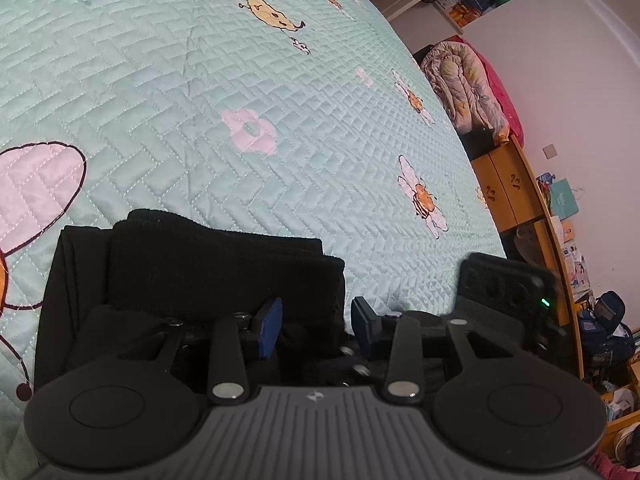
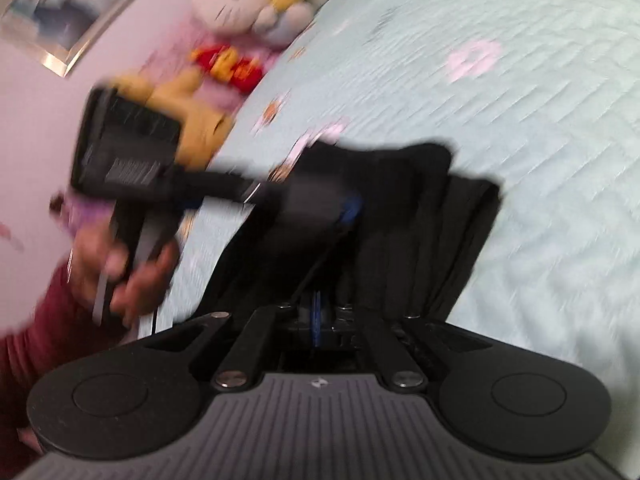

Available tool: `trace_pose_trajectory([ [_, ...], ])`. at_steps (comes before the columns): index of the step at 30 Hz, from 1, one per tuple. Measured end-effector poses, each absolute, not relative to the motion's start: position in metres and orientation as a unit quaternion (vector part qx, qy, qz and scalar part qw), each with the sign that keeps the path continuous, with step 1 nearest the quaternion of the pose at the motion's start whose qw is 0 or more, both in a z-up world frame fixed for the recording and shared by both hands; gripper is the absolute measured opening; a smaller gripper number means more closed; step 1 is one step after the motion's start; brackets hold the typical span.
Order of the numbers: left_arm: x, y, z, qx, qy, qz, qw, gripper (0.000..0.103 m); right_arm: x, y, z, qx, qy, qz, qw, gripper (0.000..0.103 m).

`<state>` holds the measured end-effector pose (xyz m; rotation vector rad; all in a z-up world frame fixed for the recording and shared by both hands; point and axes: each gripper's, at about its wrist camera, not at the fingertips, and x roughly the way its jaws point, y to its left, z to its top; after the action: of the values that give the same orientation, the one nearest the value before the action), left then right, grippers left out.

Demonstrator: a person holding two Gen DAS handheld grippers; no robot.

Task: Fold clothes
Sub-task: 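Hold the folded sweatshirt edge with both grippers side by side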

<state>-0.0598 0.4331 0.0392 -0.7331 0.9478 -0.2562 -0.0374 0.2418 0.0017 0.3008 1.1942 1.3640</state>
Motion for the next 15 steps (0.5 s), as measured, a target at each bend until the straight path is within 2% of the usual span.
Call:
trace_pose_trajectory([
  [1,-0.06,0.433,0.038,-0.344,0.446,-0.119,0.818,0.038,-0.036,0.246,-0.003,0.133,0.522,0.595,0.596,0.0],
  [3,-0.059,0.432,0.034,-0.342,0.45,-0.112,0.817,0.024,-0.04,0.255,-0.008,0.111,0.533,0.635,0.548,0.0],
  [4,-0.059,0.434,0.031,-0.338,0.453,-0.103,0.818,0.01,-0.043,0.259,-0.008,0.088,0.54,0.665,0.509,0.0],
  [5,-0.058,0.436,0.029,-0.339,0.455,-0.096,0.818,0.005,-0.044,0.26,-0.006,0.071,0.542,0.68,0.488,0.0],
  [7,-0.06,0.444,0.023,-0.366,0.45,-0.095,0.809,0.005,-0.034,0.258,-0.003,0.068,0.542,0.689,0.476,0.0],
  [10,-0.063,0.444,0.023,-0.362,0.445,-0.1,0.813,0.005,-0.018,0.246,-0.005,0.089,0.535,0.665,0.513,0.0],
  [14,-0.062,0.44,0.025,-0.352,0.448,-0.099,0.816,0.005,-0.049,0.258,-0.003,0.038,0.53,0.727,0.436,0.0],
  [15,-0.061,0.44,0.026,-0.35,0.448,-0.097,0.817,0.005,-0.047,0.257,0.0,0.028,0.524,0.728,0.442,0.0],
])
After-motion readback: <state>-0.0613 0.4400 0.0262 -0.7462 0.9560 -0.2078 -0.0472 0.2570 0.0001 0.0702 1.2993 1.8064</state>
